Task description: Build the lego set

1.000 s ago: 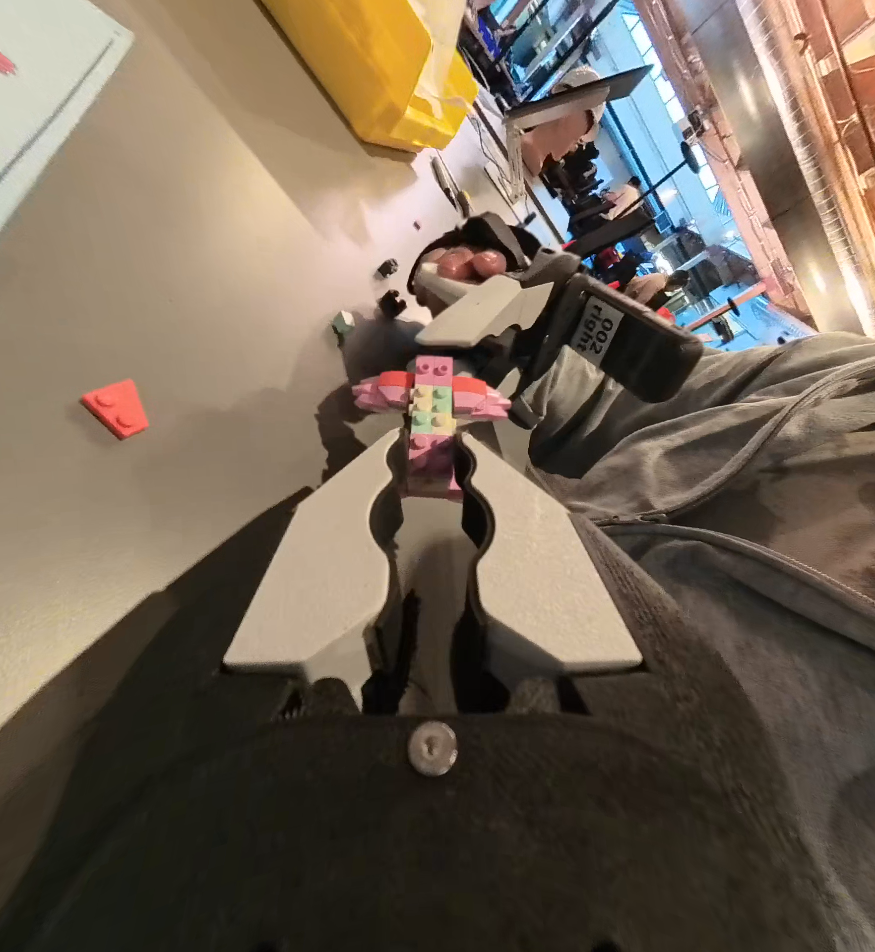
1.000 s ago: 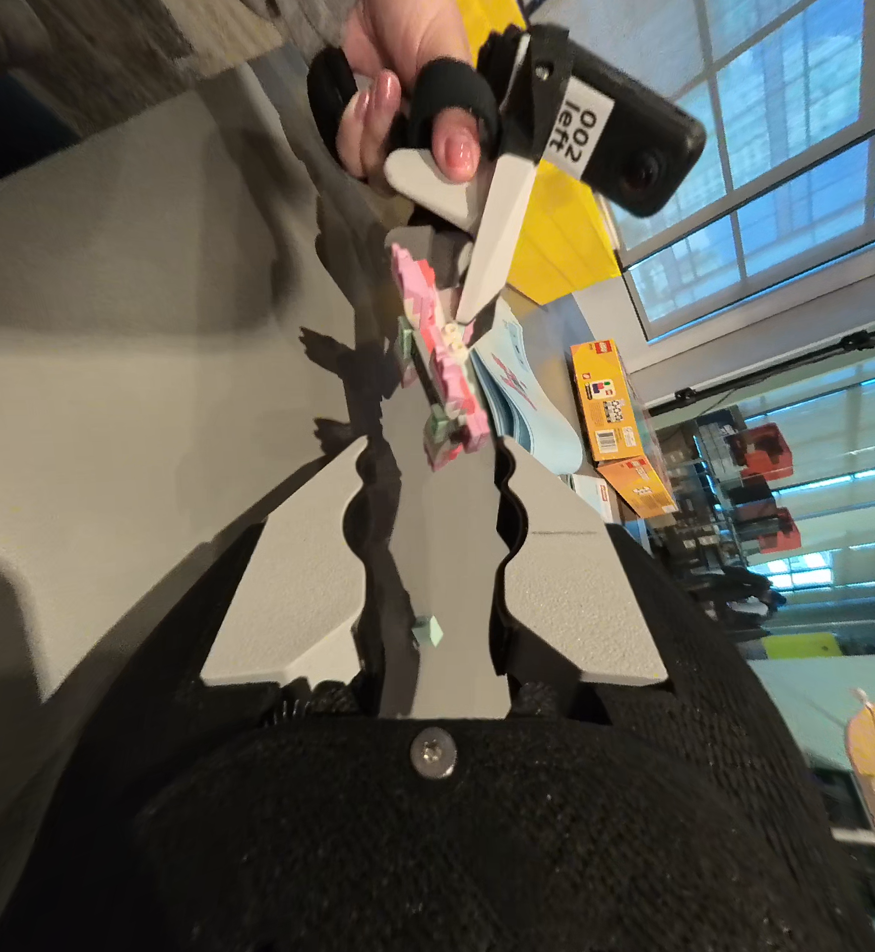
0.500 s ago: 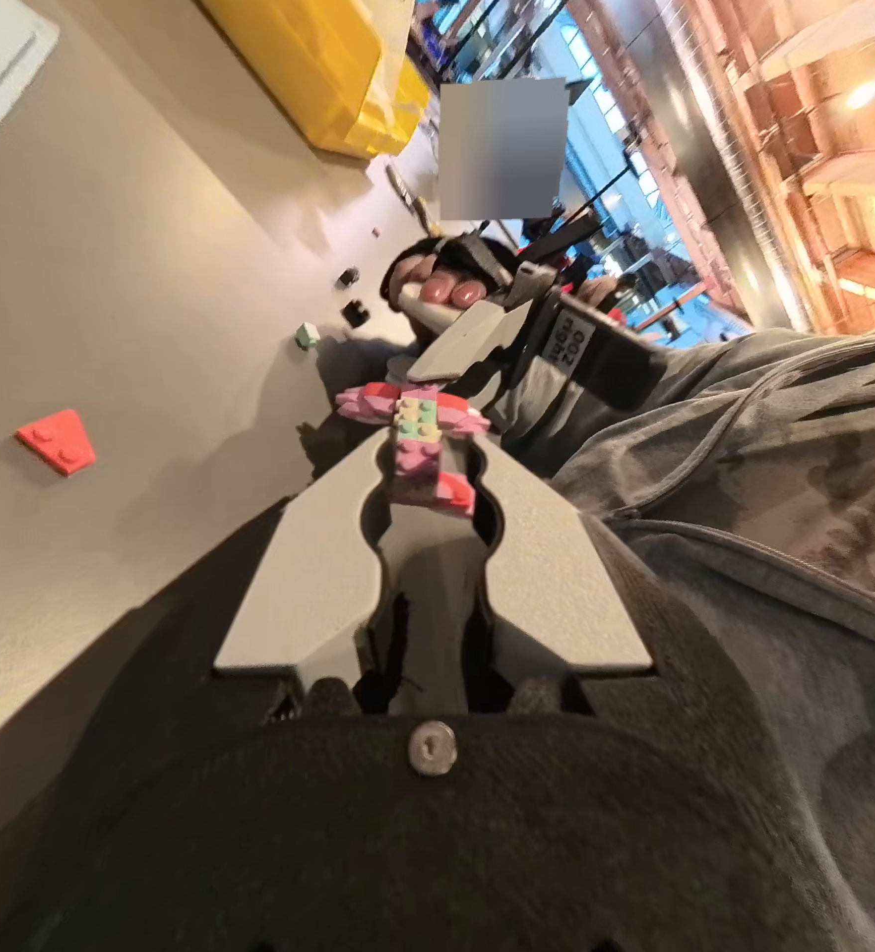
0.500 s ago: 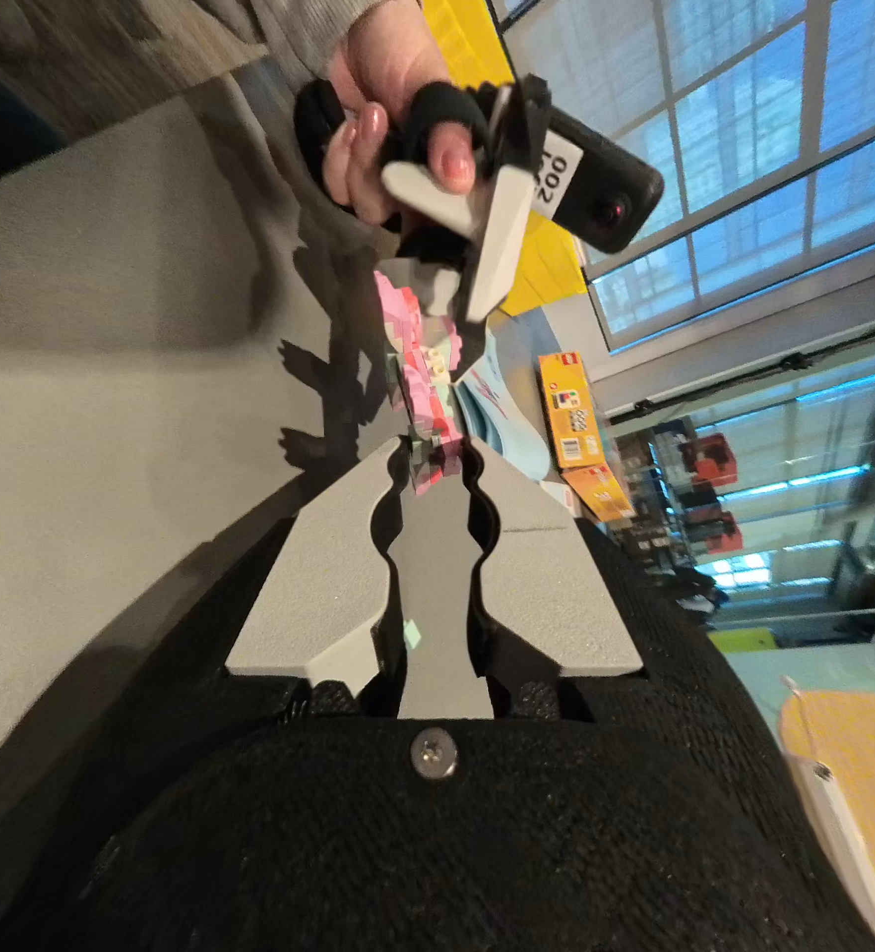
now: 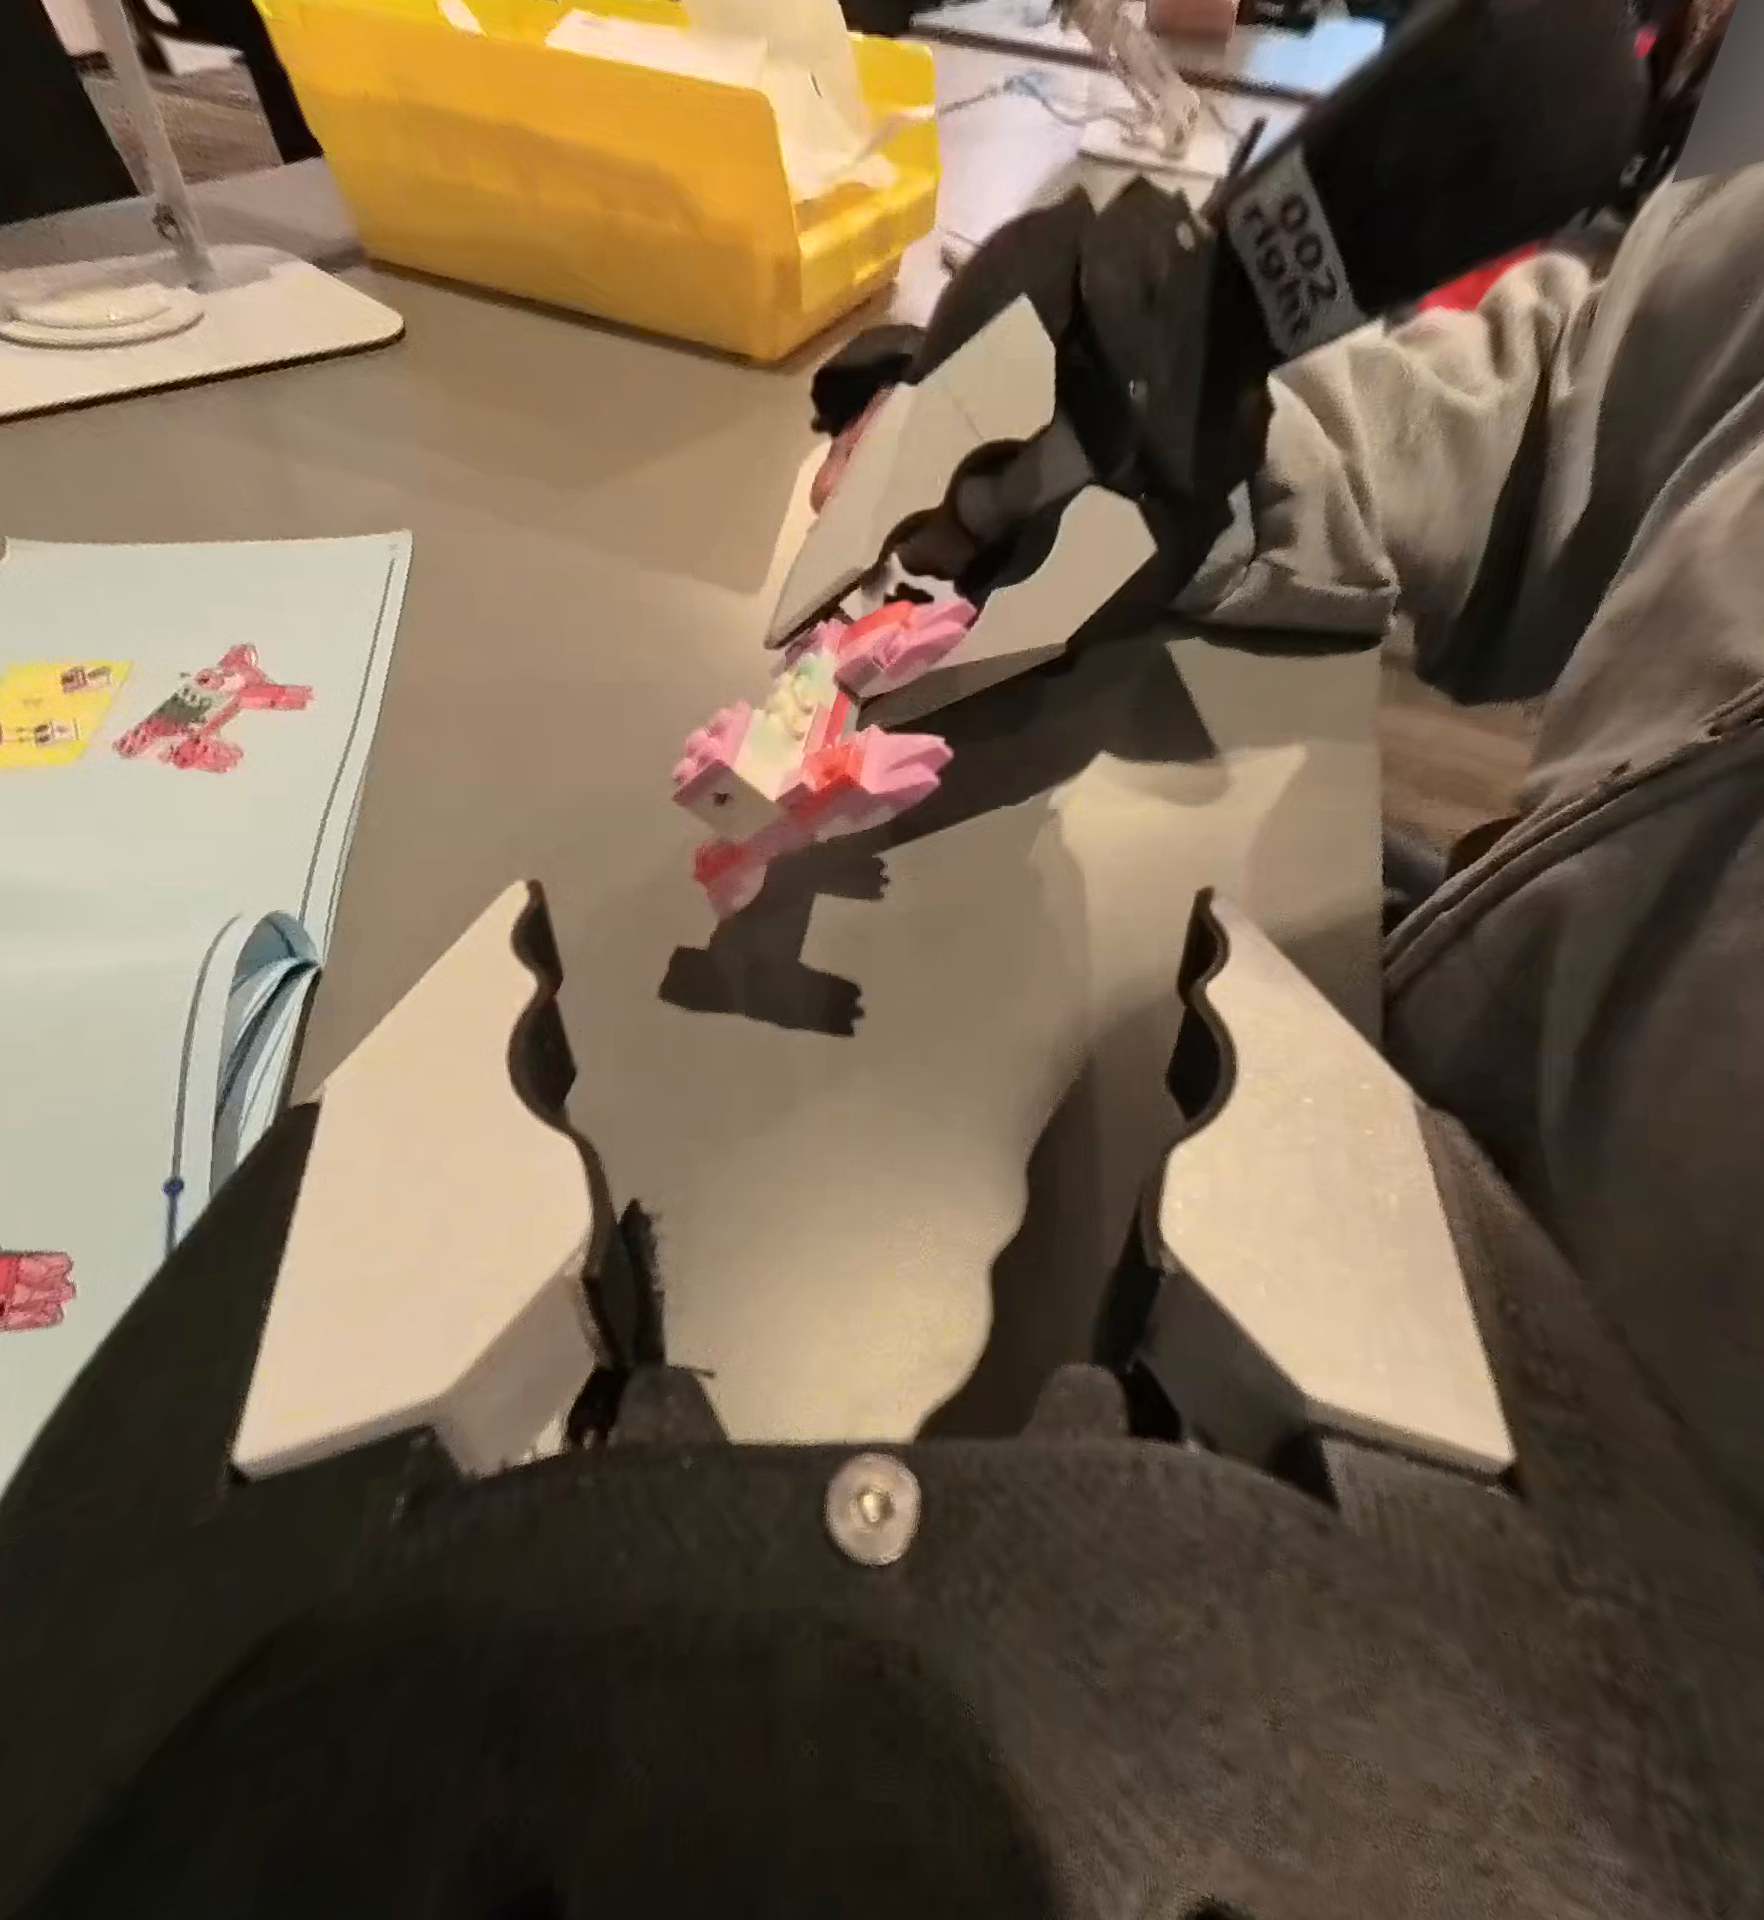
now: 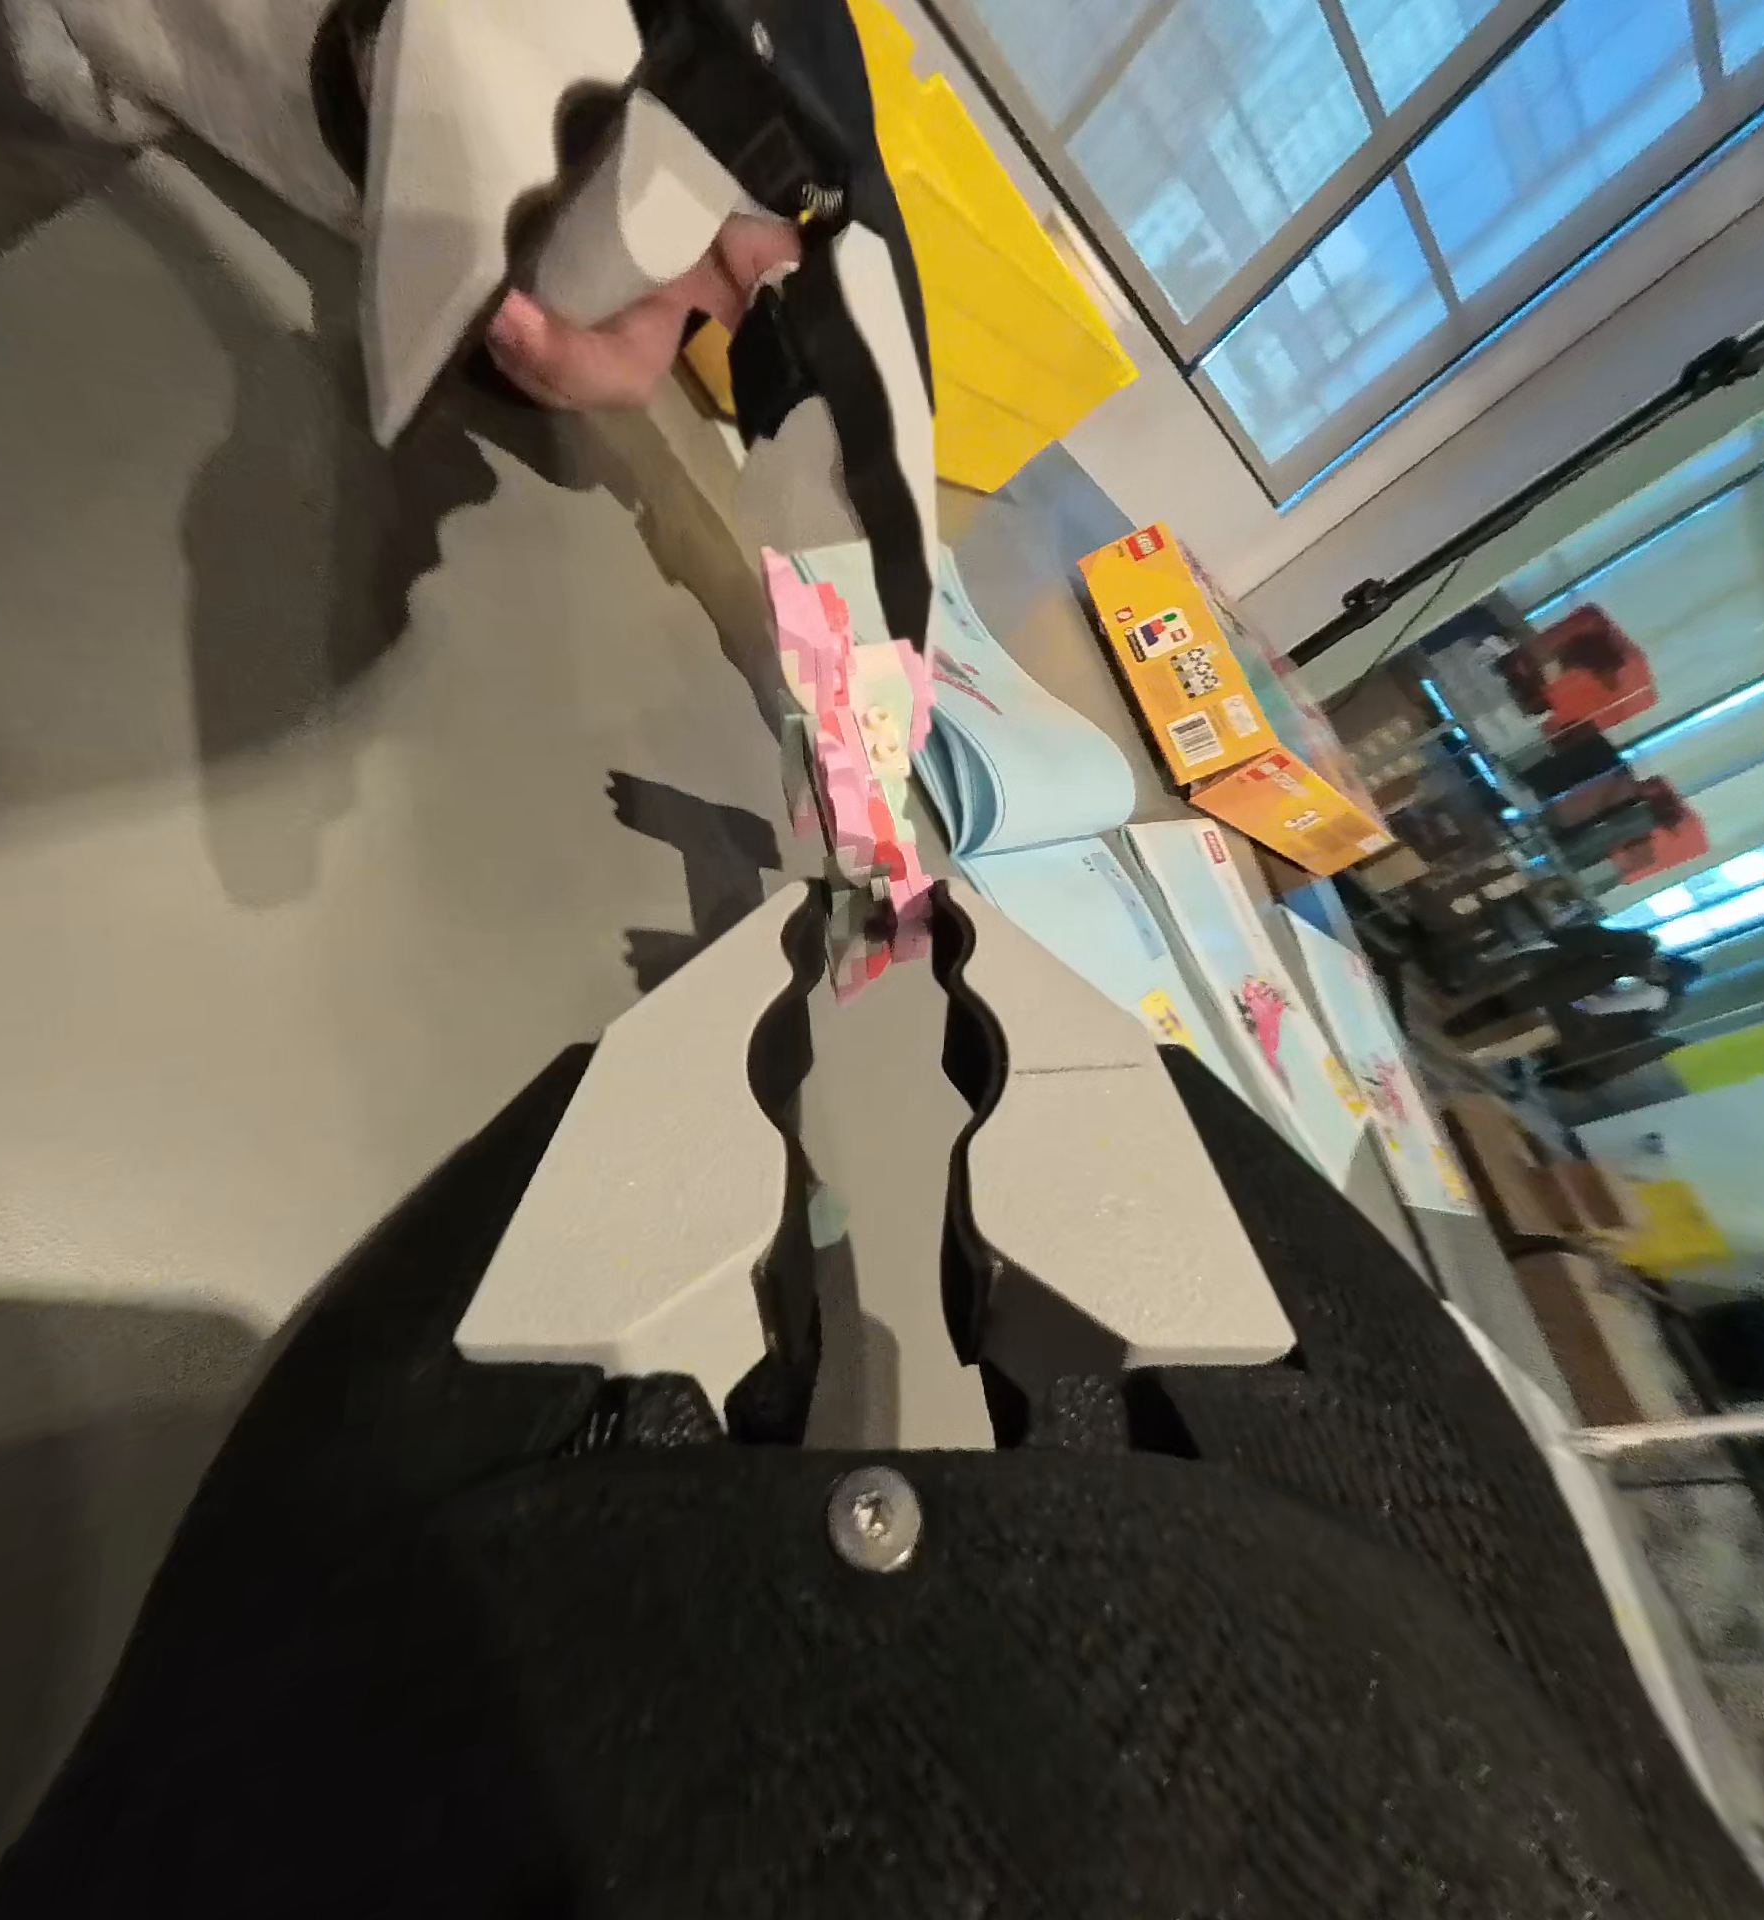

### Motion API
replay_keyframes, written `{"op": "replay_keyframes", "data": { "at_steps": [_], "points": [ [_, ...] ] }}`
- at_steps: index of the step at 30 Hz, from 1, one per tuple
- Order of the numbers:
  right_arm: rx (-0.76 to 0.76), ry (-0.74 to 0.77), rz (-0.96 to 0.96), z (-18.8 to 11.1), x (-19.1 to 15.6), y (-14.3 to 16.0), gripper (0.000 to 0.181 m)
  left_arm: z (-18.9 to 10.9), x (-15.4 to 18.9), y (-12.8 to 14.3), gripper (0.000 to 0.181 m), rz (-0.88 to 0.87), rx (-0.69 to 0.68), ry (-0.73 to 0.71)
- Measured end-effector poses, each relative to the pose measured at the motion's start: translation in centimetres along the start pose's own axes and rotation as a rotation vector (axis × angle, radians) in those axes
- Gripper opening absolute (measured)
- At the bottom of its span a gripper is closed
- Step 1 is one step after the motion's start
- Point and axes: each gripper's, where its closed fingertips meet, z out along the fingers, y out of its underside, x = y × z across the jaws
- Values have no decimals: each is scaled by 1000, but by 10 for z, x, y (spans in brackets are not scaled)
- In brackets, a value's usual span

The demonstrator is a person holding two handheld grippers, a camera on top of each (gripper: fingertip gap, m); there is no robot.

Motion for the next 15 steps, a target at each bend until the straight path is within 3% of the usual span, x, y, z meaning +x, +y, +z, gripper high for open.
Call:
{"op": "replay_keyframes", "data": {
  "at_steps": [6,10,15],
  "points": [
    [45,-45,51,-1,-5,-6,18,17,1,-5,90,270,-5,-92],
    [81,-85,51,-2,-12,-11,18,21,7,-9,63,331,19,-115],
    [109,-135,72,-4,-18,-16,18,19,10,-13,43,362,57,-124]
  ]
}}
